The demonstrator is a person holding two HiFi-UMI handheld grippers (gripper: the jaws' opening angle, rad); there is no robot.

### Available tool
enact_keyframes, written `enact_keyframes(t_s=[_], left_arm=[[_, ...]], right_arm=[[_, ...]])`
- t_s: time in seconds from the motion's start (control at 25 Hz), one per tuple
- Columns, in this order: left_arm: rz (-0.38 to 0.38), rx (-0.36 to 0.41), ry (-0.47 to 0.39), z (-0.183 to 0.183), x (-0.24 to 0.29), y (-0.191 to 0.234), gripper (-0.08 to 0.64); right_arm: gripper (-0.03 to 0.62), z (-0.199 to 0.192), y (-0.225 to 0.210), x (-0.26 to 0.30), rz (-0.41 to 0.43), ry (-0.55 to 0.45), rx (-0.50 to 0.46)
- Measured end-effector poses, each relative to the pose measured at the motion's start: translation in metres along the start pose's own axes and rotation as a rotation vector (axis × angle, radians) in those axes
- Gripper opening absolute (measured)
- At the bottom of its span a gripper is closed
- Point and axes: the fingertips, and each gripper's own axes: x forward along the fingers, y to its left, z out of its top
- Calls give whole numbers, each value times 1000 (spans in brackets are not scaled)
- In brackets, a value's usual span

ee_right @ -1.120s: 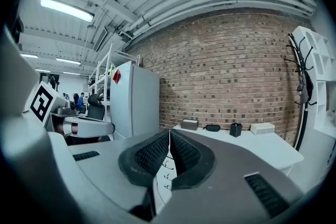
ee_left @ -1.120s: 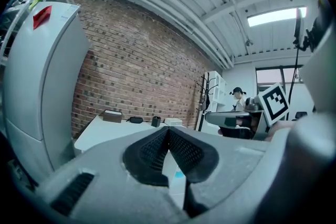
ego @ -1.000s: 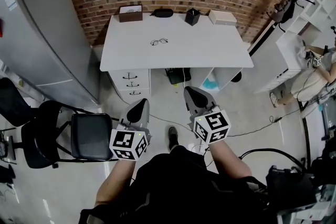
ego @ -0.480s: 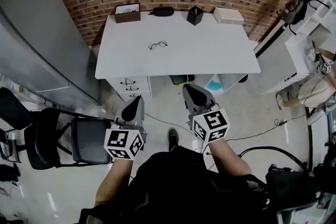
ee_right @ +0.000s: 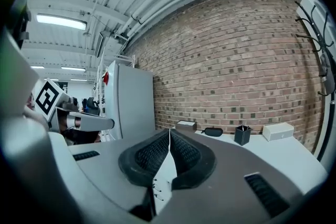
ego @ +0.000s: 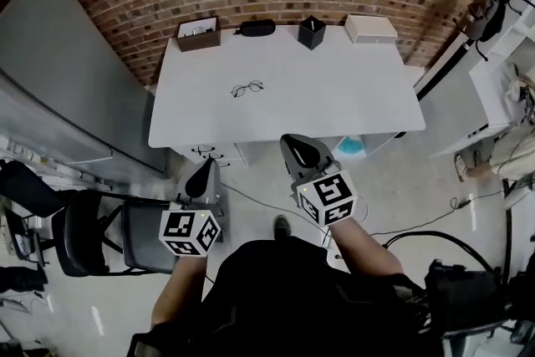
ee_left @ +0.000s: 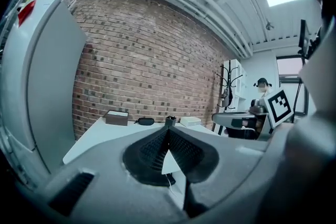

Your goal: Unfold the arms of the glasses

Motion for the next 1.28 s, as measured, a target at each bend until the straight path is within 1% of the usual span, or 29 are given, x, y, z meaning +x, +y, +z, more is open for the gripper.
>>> enact_keyframes(t_s=[0.16,0.24,0.44,0.56,0.68,0.88,1.08,1.28], left_arm=[[40,-7,18,0,33,0,9],[50,7,27,1,47,1,9],[74,-1,58,3,70,8,9],[64,3,57,7,83,9,11],[60,-7,76,-1,97,17,9],[53,-52,112,-12,127,45,9],[11,-68,115,-8,158,68,11],[-14,-94,156,-16,189,97,11]], right_arm=[[9,-1,-35,11,17,7,-21],[9,-4,-51,18,12,5,-11],[9,-14,-70,38,24,31,-22],[11,-20,-82,55,18,38,-36],[11,-27,-91,68,16,57,-34],[11,-34,-101,97,-6,95,-45],[11,-35,-110,133,-22,129,-36],[11,-45,-114,168,-33,181,-36]])
